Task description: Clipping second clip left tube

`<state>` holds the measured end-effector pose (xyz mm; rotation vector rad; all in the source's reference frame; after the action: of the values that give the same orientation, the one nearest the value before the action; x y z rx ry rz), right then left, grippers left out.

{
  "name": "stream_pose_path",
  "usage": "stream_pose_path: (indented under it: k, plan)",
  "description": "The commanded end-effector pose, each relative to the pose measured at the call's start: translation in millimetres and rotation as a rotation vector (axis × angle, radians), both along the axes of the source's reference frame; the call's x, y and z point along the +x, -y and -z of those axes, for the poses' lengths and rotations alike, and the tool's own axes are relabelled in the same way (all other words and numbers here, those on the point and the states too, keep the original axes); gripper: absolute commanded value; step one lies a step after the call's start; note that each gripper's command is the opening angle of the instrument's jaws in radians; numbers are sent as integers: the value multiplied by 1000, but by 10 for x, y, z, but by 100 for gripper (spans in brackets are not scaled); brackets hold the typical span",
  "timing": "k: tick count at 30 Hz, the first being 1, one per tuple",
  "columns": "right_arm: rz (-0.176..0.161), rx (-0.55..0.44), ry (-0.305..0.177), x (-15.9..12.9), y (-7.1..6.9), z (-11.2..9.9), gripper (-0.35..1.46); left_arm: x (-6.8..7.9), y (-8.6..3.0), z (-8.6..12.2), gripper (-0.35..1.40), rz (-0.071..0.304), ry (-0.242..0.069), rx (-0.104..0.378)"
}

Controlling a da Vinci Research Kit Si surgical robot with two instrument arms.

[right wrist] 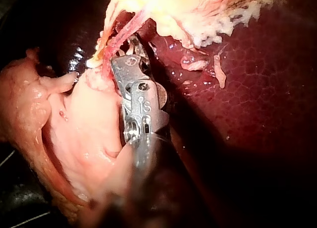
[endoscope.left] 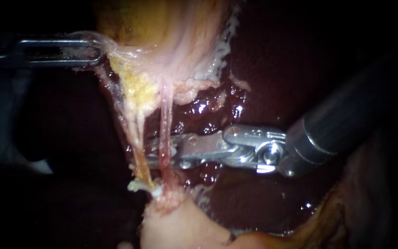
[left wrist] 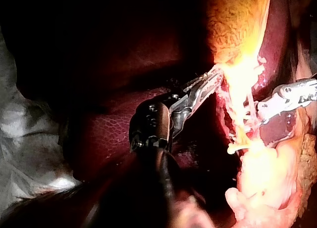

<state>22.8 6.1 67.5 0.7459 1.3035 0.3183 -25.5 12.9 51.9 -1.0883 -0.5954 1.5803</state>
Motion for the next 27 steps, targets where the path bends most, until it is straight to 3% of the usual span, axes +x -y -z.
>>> stream_pose_path:
  k: [1, 7, 10, 17, 27]
  plan:
    - [-1, 0, 0, 0, 0, 0, -3, 0, 0, 0, -35, 0, 0, 0]
    - [-31, -19, 11, -1, -2, -3, 34, 0, 0, 0, -35, 0, 0, 0]
    - [-54, -46, 14, -3, -7, -7, 43, 0, 0, 0, -35, 0, 0, 0]
    - [-98, -115, 41, -25, -20, -20, 49, 0, 0, 0, -35, 0, 0, 0]
    - [-104, -173, 45, -82, -30, -23, 49, 0, 0, -2, -35, 0, 0, -1]
